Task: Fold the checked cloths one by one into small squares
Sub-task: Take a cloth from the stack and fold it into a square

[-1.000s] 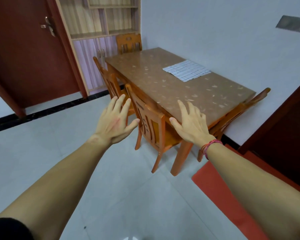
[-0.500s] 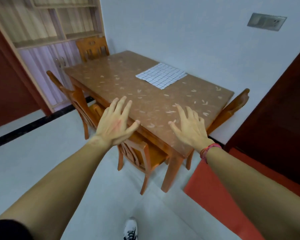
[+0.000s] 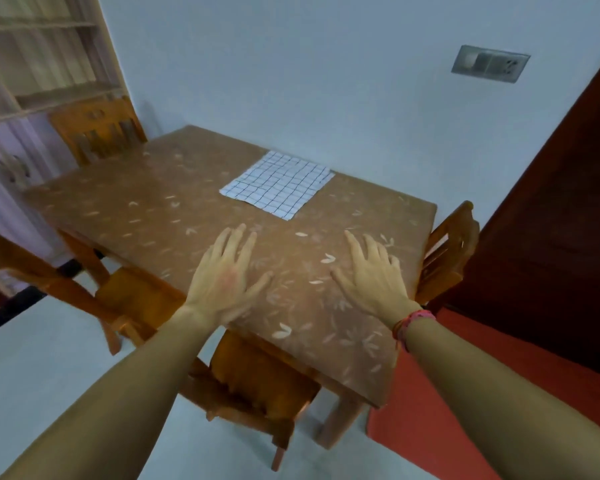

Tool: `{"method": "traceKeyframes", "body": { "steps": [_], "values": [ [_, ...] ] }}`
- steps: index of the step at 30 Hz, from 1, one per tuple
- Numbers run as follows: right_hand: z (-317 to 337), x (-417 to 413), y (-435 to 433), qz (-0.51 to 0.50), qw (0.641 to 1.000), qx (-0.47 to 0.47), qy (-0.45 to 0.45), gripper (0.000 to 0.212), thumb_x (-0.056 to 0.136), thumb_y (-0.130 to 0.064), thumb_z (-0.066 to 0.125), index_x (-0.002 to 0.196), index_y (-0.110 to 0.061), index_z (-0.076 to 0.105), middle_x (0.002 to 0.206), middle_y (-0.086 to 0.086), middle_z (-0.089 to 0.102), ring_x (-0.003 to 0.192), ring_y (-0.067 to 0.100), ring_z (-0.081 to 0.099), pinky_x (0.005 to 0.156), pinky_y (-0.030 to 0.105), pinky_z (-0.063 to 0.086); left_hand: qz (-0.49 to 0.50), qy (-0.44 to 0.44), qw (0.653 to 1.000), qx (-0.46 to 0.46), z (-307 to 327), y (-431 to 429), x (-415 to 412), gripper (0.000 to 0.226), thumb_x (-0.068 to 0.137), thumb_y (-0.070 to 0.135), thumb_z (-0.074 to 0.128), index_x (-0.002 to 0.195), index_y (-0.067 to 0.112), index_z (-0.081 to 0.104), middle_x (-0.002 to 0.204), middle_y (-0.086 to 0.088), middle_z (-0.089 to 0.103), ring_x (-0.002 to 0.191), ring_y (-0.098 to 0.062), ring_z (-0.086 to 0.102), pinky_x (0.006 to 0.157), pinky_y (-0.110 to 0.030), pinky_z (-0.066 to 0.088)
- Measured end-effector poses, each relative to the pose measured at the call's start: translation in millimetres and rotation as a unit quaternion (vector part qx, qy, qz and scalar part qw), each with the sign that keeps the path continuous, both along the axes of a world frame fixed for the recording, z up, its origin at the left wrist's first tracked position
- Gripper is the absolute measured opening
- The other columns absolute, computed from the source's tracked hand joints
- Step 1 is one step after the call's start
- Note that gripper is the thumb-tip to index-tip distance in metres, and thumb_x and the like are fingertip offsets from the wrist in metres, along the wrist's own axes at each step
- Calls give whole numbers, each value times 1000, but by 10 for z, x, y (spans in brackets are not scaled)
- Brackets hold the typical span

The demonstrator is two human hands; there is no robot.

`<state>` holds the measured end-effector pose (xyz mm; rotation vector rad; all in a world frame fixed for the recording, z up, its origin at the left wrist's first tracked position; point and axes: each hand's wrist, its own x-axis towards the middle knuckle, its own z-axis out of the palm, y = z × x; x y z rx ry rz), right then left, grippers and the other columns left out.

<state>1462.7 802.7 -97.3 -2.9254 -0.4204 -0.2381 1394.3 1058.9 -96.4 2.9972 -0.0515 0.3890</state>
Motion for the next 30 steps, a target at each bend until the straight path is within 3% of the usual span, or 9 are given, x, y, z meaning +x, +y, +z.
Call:
{"method": "traceKeyframes", "body": {
  "steps": [10,18,24,30],
  "values": [
    [-318,1035,157,5,1000,2,7,76,91,-63,38,153,-25,15,152,11,32,138,29,33,110,53,31,-5,21,1000,-16,-328,193,980,89,87,71,1,150,13,23,158,-9,20,146,-27,13,115,-45,27],
    [-686,2084,272,31,999,27,34,72,86,-63,38,148,-28,23,146,8,38,126,30,43,102,47,38,49,73,996,-9,-618,390,1976,80,88,67,24,148,14,27,158,-7,21,146,-26,13,110,-52,32],
    [-926,2664,392,51,997,26,55,71,90,-60,42,150,-27,22,146,11,38,129,30,40,105,46,35,55,96,994,4,-809,425,2502,84,86,69,16,151,16,21,161,-6,12,147,-24,5,116,-47,24],
    [-1155,3116,548,51,997,6,63,72,91,-61,41,150,-26,21,147,12,38,131,30,39,106,46,36,46,77,996,-13,-987,572,3003,82,87,64,23,150,11,26,158,-10,20,146,-25,12,113,-42,25]
  ]
}}
